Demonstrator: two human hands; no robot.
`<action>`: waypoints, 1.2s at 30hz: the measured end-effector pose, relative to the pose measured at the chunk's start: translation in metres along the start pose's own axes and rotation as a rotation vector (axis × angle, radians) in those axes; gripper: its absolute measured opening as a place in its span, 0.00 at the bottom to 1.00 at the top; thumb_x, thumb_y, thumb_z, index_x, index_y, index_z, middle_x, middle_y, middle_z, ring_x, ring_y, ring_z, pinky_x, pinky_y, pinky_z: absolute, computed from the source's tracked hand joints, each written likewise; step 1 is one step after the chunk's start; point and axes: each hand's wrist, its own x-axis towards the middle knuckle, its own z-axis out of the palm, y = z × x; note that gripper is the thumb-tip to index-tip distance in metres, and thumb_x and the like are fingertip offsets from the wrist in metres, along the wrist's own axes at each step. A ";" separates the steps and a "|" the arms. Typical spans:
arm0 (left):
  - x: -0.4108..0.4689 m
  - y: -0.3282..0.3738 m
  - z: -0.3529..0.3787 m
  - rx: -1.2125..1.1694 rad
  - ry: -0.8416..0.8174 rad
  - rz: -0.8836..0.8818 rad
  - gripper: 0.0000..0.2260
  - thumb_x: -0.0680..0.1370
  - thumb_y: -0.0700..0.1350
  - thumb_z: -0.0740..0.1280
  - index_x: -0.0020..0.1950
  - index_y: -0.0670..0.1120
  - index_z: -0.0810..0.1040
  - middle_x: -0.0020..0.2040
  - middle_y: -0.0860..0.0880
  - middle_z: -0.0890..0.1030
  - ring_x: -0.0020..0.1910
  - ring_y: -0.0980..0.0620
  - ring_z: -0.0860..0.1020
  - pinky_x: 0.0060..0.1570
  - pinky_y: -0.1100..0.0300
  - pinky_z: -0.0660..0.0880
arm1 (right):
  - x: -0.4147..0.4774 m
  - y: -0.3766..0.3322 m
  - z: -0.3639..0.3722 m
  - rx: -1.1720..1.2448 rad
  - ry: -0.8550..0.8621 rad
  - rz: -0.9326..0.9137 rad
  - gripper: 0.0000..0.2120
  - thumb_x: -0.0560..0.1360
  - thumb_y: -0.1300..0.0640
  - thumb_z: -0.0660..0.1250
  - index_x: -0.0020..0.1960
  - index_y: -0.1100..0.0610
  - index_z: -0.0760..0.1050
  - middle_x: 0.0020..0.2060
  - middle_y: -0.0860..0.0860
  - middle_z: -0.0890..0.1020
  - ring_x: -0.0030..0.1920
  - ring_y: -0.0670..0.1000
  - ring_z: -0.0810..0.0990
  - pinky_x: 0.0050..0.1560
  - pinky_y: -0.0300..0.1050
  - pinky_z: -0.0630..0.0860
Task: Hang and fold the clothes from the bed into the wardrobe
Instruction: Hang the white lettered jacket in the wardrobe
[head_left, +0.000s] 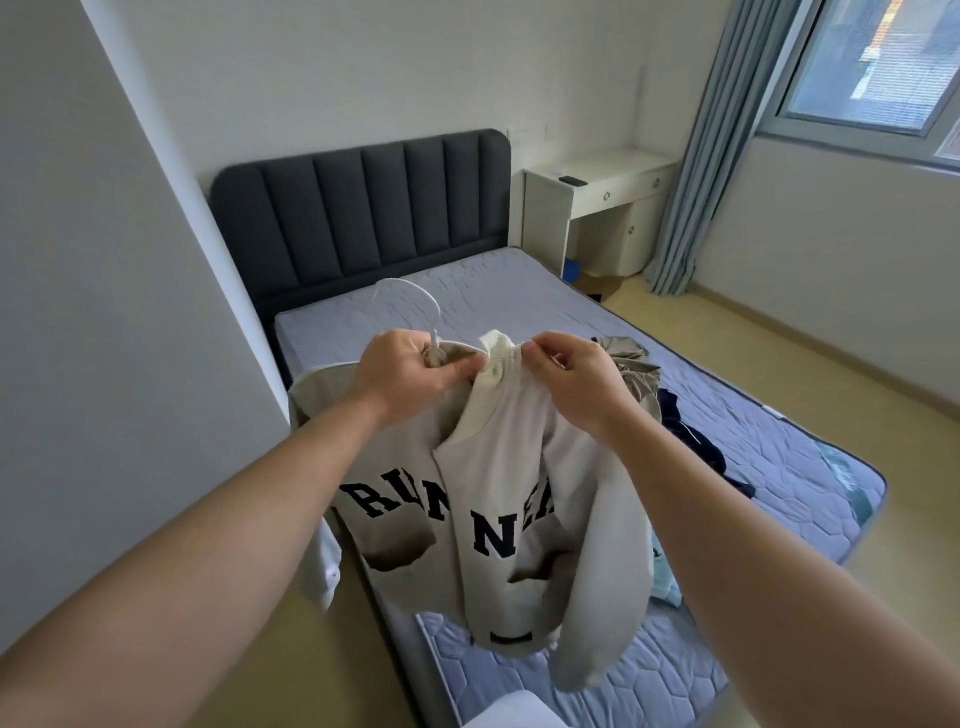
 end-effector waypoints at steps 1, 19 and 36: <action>-0.002 0.000 -0.001 -0.018 -0.013 0.018 0.33 0.61 0.75 0.70 0.24 0.49 0.62 0.20 0.58 0.65 0.23 0.58 0.66 0.26 0.67 0.62 | 0.001 -0.002 0.001 -0.015 -0.021 0.003 0.11 0.81 0.48 0.63 0.48 0.50 0.81 0.32 0.42 0.77 0.31 0.39 0.72 0.31 0.30 0.66; 0.008 -0.024 -0.004 -0.025 0.040 -0.266 0.34 0.51 0.76 0.73 0.19 0.49 0.61 0.20 0.58 0.60 0.21 0.57 0.63 0.34 0.58 0.64 | -0.026 0.074 -0.009 -0.483 -0.207 0.316 0.30 0.72 0.56 0.72 0.71 0.52 0.65 0.57 0.53 0.78 0.51 0.53 0.75 0.48 0.47 0.74; -0.054 -0.020 -0.078 0.377 0.261 -0.323 0.31 0.63 0.72 0.73 0.25 0.47 0.66 0.24 0.53 0.72 0.30 0.52 0.74 0.42 0.55 0.69 | 0.033 0.020 0.031 -0.767 -0.226 0.024 0.14 0.72 0.68 0.62 0.52 0.57 0.80 0.48 0.57 0.80 0.47 0.60 0.78 0.46 0.50 0.77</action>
